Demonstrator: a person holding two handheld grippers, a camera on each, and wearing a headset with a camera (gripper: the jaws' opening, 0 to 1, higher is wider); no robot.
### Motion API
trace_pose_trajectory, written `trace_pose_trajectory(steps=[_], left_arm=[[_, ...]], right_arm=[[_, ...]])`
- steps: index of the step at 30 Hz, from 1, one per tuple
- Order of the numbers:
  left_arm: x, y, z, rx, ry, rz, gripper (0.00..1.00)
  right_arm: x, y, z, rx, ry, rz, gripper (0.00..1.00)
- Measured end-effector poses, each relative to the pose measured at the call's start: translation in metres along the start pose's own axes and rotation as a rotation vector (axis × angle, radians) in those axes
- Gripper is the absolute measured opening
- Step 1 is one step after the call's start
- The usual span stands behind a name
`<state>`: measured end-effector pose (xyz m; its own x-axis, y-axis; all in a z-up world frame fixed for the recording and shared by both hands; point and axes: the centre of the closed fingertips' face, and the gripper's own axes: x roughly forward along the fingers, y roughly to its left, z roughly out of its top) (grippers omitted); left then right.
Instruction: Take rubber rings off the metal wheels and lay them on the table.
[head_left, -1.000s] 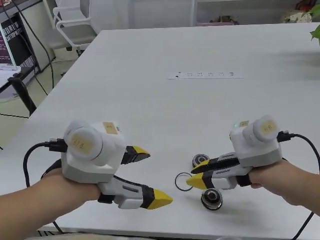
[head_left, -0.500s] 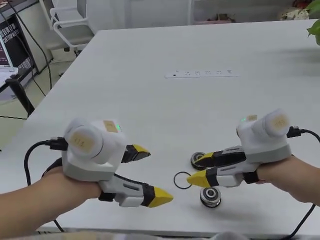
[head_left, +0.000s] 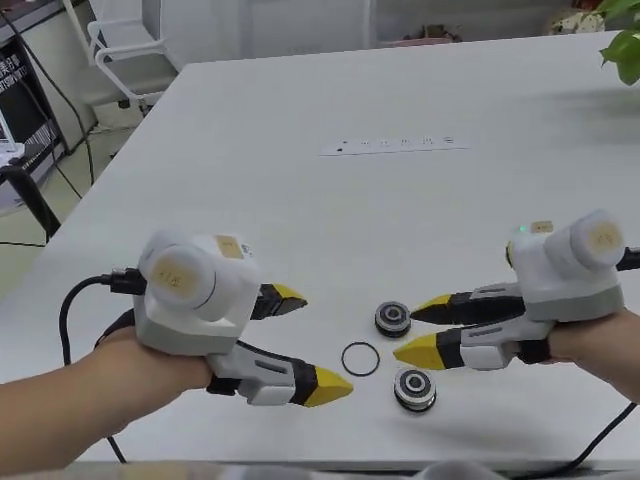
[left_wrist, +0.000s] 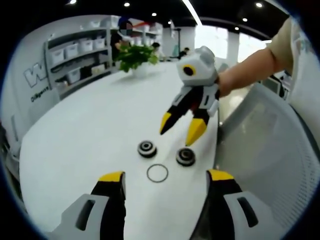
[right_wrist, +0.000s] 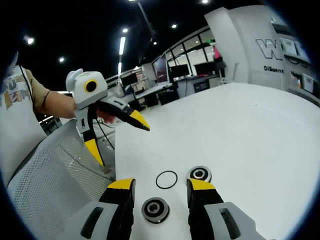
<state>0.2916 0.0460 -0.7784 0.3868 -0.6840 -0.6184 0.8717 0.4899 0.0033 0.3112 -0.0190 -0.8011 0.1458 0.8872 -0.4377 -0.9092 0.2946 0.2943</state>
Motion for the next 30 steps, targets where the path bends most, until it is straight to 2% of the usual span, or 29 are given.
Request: trace_pose_trajectory(steps=[16,30], left_arm=[[0.016,-0.004,0.004,0.021,0.014,-0.026,0.65],[0.039,-0.014,0.006,0.055,0.036,-0.07,0.63]], right_arm=[[-0.016,0.002,-0.011,0.014,-0.015,-0.017,0.42],[-0.012,0.009,-0.032,-0.007,0.02,0.006,0.39]])
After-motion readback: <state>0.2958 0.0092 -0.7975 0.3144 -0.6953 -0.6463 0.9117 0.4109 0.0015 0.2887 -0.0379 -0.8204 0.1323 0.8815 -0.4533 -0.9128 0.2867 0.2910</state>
